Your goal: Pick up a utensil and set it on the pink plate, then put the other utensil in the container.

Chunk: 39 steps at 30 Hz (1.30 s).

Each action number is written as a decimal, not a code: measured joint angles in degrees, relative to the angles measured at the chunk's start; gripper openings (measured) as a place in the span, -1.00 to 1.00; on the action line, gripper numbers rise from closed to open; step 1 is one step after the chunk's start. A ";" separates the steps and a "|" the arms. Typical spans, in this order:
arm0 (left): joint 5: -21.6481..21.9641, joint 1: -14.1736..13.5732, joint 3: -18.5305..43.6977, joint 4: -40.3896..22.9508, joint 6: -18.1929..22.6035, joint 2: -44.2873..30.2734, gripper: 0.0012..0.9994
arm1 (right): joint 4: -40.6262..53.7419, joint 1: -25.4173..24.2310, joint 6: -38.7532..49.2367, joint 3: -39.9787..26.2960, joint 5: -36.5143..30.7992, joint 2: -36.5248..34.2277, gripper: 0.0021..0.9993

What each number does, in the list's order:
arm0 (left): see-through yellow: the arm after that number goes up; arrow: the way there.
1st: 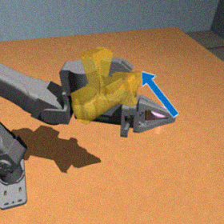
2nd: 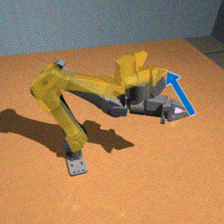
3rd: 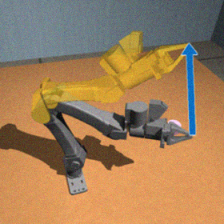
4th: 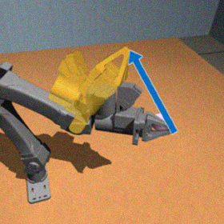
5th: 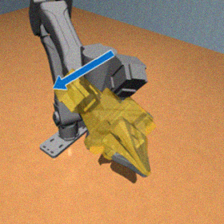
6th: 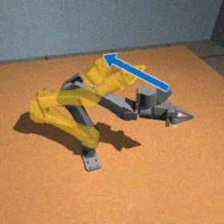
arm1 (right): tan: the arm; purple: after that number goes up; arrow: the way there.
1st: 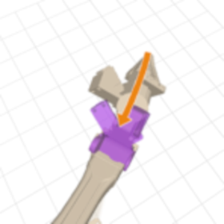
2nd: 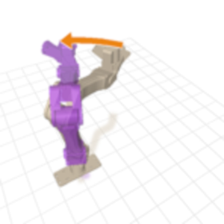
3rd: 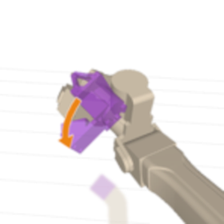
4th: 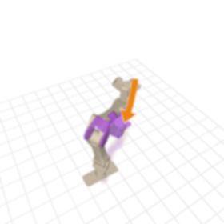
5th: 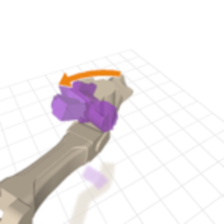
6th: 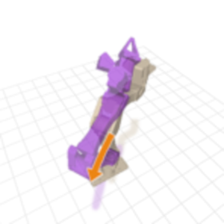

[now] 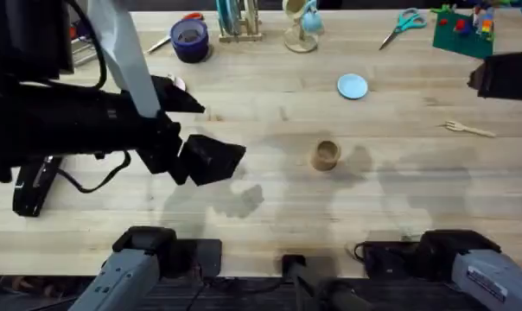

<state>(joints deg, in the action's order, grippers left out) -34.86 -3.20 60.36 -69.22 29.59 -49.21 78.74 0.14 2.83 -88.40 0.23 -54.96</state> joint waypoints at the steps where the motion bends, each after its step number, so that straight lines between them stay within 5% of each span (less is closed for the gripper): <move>1: 0.09 0.00 0.00 0.05 0.07 0.00 0.99 | 0.00 0.00 0.00 0.00 0.00 0.00 0.99; 10: 1.02 0.00 0.00 -1.31 2.47 0.00 0.99 | 1.53 0.00 0.00 0.00 0.00 0.00 0.99; 23: -8.27 0.00 0.00 -5.90 26.65 0.04 0.99 | 3.39 0.00 4.73 -0.04 -6.39 -1.21 0.99; 33: -8.60 0.00 0.00 -5.80 29.99 0.04 0.99 | 5.57 -0.59 20.92 -0.07 -7.99 -8.85 0.98; 39: -8.22 0.00 0.00 -5.80 30.09 0.04 0.99 | 5.64 -5.69 30.72 -0.07 -4.55 -12.11 0.99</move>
<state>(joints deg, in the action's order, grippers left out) -43.08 -3.20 60.36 -75.02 59.68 -49.17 84.38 -5.55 33.55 -88.47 -4.32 -67.07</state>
